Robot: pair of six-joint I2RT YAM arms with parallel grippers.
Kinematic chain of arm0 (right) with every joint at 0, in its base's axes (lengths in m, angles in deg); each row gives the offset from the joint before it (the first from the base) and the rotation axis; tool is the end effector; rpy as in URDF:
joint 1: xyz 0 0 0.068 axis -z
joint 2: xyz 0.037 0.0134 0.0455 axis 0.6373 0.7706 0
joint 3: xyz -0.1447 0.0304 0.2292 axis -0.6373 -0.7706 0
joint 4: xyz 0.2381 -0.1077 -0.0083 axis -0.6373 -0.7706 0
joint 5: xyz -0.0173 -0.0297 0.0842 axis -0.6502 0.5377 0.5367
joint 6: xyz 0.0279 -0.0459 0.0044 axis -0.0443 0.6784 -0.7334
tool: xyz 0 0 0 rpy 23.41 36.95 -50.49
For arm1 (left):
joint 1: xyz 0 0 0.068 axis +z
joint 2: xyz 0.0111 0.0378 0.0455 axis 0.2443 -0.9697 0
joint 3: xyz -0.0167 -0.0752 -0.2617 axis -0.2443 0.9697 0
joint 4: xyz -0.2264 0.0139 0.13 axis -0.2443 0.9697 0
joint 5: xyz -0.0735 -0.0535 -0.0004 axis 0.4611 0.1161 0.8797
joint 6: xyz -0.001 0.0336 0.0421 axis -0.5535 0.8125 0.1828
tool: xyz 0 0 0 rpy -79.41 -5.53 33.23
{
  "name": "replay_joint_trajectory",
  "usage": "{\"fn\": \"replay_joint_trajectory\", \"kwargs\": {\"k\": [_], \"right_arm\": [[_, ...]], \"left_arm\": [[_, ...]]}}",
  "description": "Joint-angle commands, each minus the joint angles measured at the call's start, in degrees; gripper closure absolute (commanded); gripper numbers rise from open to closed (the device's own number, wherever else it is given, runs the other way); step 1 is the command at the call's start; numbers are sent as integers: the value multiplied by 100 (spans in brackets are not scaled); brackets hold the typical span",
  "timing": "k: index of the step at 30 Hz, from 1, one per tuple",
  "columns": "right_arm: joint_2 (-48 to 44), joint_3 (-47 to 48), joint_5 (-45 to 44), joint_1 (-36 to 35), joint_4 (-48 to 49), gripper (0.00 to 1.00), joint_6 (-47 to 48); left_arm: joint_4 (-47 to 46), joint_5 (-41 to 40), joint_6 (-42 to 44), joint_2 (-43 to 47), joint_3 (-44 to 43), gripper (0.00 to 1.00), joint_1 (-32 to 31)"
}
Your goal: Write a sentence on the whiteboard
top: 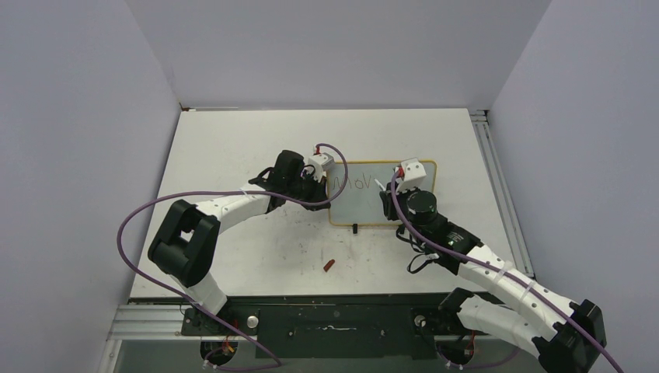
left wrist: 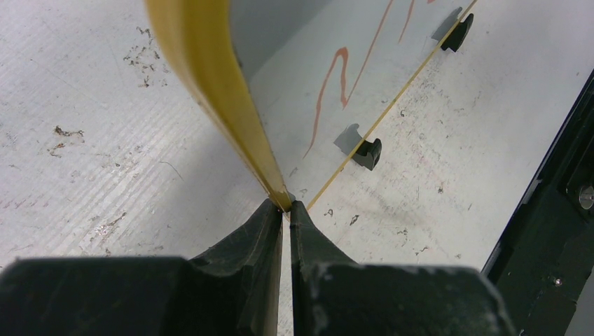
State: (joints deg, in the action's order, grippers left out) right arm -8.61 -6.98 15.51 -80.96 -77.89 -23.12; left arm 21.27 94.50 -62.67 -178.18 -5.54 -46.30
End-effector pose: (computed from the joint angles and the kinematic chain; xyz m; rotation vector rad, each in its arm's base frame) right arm 0.1644 0.1331 0.2846 -0.3004 1.8849 0.4145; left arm 0.2922 -0.2029 0.2038 0.8004 2.2284 -0.8686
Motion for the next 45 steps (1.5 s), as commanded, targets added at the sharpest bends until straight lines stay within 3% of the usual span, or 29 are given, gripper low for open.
{"fn": "replay_joint_trajectory", "kwargs": {"k": [1, 25, 45], "right_arm": [[-18, -48, -74, -47, 57, 95, -103], [393, -109, -145, 16, 424, 95, 67], [105, -209, -641, 45, 183, 95, -109]], "left_arm": [[83, -80, 113, 87, -209, 95, -53], [74, -75, 128, 81, -207, 95, -53], [83, -75, 130, 80, -207, 95, -53]]}}
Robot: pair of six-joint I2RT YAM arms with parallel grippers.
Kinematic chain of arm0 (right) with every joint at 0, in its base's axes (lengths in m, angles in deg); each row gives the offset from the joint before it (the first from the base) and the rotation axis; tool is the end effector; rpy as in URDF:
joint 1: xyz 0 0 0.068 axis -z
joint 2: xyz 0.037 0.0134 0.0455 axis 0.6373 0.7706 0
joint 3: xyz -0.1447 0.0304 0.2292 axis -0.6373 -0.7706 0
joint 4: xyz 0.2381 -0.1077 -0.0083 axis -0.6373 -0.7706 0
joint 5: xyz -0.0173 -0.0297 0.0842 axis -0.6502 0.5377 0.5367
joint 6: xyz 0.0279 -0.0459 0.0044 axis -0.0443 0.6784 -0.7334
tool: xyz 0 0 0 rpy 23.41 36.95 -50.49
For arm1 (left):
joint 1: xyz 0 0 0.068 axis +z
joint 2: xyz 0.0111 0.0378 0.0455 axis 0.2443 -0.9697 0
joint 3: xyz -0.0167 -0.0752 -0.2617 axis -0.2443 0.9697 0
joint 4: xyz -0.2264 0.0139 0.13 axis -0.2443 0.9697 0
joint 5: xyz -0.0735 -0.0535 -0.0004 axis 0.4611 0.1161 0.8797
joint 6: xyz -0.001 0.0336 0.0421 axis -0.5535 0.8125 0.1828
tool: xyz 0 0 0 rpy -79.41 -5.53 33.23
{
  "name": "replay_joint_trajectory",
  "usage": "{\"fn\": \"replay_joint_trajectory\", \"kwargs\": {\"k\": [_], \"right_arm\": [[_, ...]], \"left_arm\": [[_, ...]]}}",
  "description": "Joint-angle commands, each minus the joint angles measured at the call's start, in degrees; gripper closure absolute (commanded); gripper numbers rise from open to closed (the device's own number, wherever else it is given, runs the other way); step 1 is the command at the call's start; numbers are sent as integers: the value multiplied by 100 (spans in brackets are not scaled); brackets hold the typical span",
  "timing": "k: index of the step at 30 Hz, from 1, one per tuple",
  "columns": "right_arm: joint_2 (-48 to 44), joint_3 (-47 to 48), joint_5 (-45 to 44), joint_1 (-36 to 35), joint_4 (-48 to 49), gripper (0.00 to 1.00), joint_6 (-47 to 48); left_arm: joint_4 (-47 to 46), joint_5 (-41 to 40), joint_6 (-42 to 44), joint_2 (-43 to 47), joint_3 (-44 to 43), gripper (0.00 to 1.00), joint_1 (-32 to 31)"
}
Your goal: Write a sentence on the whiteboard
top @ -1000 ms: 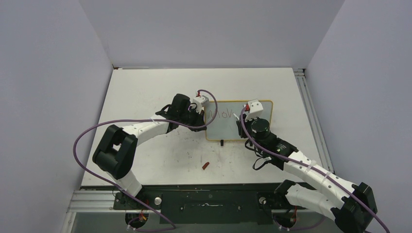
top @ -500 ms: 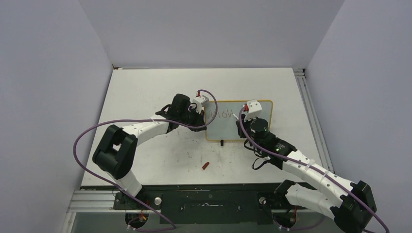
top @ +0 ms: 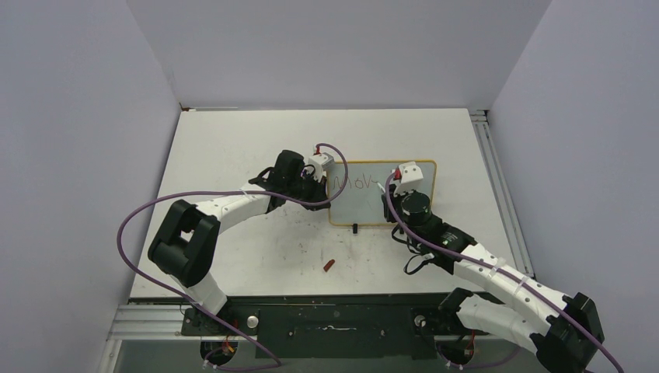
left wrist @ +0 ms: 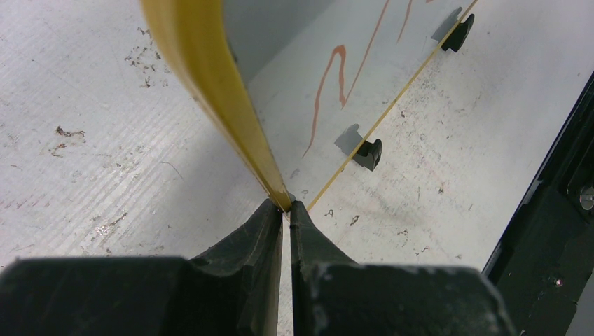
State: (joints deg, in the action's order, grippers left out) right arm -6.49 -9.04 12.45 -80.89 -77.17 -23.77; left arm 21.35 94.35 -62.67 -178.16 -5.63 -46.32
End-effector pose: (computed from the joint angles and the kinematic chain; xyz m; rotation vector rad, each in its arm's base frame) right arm 0.1689 0.1344 0.2661 -0.2712 1.9364 0.3438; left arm 0.2923 -0.2030 0.2043 0.7995 2.2283 -0.8658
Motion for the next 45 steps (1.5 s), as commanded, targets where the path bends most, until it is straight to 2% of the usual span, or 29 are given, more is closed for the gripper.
{"fn": "replay_joint_trajectory", "kwargs": {"k": [1, 15, 45], "right_arm": [[-98, 6, -336, 43, 131, 95, -20], [74, 285, -231, 71, 351, 95, 216], [165, 139, 142, 47, 605, 95, 235]], "left_arm": [[74, -55, 130, 76, -193, 95, -51], [82, -55, 139, 96, -195, 95, -51], [83, -59, 139, 93, -207, 96, -60]]}}
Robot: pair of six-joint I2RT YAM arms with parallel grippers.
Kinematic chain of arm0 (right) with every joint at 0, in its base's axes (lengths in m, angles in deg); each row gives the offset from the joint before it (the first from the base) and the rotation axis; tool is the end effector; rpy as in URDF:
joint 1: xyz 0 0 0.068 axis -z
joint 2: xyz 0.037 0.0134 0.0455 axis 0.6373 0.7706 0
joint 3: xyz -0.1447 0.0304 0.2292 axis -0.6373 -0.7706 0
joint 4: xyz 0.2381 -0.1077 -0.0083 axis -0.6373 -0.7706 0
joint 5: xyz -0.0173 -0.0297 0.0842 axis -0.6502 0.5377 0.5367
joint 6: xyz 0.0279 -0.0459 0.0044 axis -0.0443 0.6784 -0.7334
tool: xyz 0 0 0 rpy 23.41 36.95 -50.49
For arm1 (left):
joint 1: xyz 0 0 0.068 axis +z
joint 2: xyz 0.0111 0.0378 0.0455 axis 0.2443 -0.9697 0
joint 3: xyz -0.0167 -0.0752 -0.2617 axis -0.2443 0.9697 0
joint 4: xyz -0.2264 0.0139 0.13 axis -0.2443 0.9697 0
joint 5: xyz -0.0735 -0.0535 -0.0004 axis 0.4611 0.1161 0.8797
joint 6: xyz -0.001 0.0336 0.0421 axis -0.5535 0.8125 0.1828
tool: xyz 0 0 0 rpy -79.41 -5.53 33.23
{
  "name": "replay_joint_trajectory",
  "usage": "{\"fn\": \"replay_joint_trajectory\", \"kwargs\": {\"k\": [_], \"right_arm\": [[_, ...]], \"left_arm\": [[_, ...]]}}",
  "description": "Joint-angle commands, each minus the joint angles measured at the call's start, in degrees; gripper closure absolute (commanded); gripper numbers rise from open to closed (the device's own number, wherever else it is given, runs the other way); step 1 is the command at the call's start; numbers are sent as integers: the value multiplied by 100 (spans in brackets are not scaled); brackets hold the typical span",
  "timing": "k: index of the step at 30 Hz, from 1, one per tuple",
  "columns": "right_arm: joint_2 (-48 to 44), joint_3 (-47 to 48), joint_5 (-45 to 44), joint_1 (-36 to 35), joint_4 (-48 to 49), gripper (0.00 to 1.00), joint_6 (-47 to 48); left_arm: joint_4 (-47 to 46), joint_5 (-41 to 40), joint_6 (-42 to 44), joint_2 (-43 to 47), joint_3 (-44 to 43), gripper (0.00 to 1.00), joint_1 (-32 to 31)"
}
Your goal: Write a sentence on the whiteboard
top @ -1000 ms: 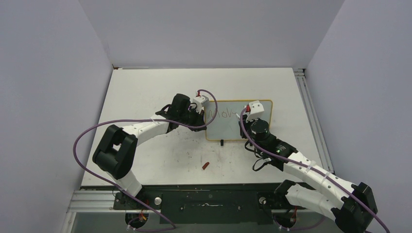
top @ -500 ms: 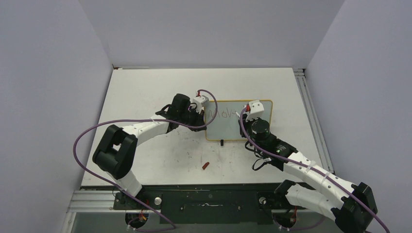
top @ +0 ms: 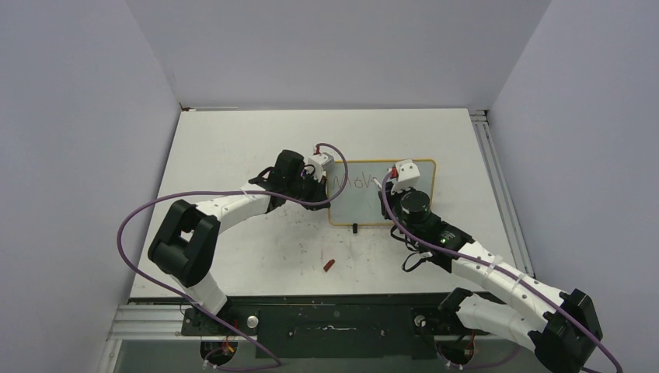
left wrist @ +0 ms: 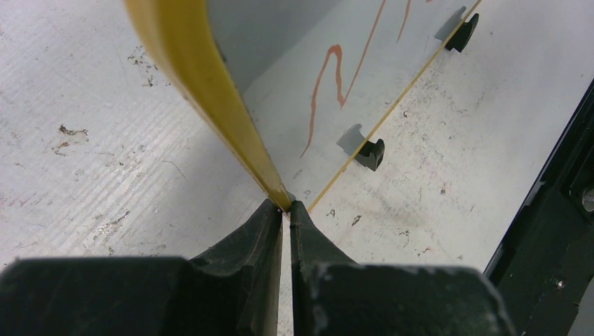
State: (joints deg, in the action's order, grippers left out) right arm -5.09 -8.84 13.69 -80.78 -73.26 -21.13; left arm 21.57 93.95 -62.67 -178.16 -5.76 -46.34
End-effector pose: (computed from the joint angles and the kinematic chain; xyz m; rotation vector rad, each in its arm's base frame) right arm 0.1738 0.1391 0.2693 -0.3118 1.8872 0.3540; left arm 0.2926 -0.2030 0.2046 0.7963 2.2312 -0.8578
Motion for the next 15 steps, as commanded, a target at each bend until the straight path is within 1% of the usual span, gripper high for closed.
{"fn": "replay_joint_trajectory", "kwargs": {"k": [1, 15], "right_arm": [[6, 99, 14, 38, 199, 95, -46], [2, -172, 31, 18, 25, 95, -341]], "left_arm": [[61, -13, 139, 89, -197, 96, -58], [70, -11, 139, 102, -202, 96, -58]]}}
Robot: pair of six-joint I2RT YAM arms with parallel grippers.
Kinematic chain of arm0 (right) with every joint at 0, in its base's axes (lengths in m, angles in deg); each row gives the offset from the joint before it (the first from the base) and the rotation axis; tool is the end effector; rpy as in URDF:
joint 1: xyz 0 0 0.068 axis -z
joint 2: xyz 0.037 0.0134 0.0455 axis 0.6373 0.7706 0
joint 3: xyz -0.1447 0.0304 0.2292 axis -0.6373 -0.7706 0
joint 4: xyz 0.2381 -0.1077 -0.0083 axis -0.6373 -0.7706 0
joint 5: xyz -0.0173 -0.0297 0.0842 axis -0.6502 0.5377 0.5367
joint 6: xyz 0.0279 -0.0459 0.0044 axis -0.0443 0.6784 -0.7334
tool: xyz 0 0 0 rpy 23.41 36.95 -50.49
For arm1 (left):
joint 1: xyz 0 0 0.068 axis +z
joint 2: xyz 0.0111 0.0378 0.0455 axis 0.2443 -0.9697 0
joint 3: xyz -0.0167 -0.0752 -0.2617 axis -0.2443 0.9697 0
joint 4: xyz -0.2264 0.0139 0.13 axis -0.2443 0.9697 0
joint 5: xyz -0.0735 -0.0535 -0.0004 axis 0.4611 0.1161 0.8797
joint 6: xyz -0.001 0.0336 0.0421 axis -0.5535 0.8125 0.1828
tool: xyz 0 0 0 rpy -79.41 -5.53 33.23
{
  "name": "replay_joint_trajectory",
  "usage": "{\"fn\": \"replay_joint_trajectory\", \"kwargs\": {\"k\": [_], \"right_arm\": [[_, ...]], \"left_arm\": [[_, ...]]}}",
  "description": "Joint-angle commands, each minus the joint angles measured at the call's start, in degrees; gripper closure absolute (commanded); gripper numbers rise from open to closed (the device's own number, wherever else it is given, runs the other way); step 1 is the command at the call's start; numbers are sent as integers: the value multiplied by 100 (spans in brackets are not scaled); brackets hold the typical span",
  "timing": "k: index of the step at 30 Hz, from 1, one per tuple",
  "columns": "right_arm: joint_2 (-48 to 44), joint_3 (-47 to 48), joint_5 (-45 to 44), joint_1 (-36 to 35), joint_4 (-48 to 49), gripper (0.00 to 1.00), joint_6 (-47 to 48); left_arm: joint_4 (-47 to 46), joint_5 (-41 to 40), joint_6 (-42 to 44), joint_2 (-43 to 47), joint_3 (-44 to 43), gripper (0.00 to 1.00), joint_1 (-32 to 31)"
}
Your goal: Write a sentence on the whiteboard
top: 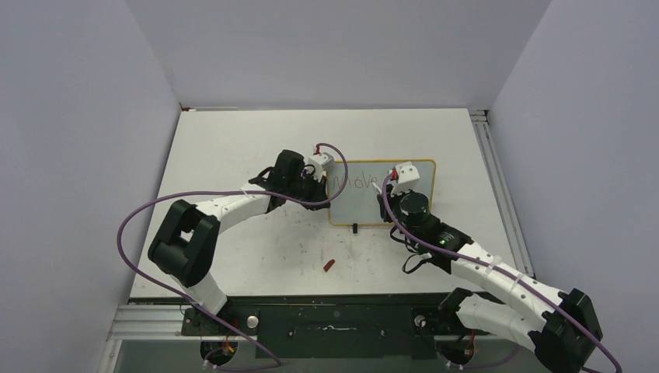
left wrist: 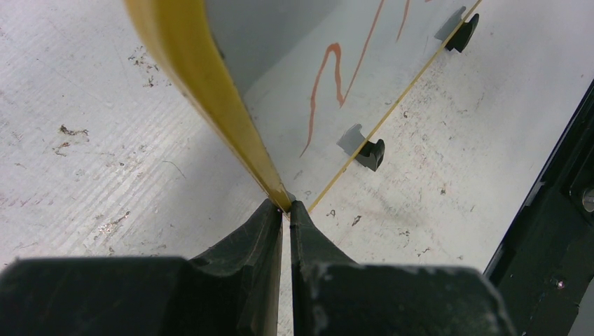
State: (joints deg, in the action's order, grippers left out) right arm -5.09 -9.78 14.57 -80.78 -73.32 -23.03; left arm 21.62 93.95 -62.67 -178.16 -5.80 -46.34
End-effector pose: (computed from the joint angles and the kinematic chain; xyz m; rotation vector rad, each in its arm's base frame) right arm 0.1728 0.1388 0.2634 -0.2973 1.9110 0.3824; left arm 0.2926 -0.2031 0.2047 0.7963 2.2314 -0.8578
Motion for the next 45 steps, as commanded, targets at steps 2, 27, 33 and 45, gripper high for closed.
{"fn": "replay_joint_trajectory", "kwargs": {"k": [2, 27, 33, 45], "right_arm": [[-5, -132, -61, 12, 32, 95, -197], [-273, -277, -653, 2, -276, 95, -366], [-311, -285, -510, 4, -191, 95, -301], [-1599, -424, -465, -179, -297, 95, -136]], "left_arm": [[65, -10, 139, 102, -194, 95, -58], [72, -19, 139, 102, -194, 96, -58], [98, -29, 139, 105, -214, 96, -58], [270, -142, 190, 76, -319, 95, -49]]}}
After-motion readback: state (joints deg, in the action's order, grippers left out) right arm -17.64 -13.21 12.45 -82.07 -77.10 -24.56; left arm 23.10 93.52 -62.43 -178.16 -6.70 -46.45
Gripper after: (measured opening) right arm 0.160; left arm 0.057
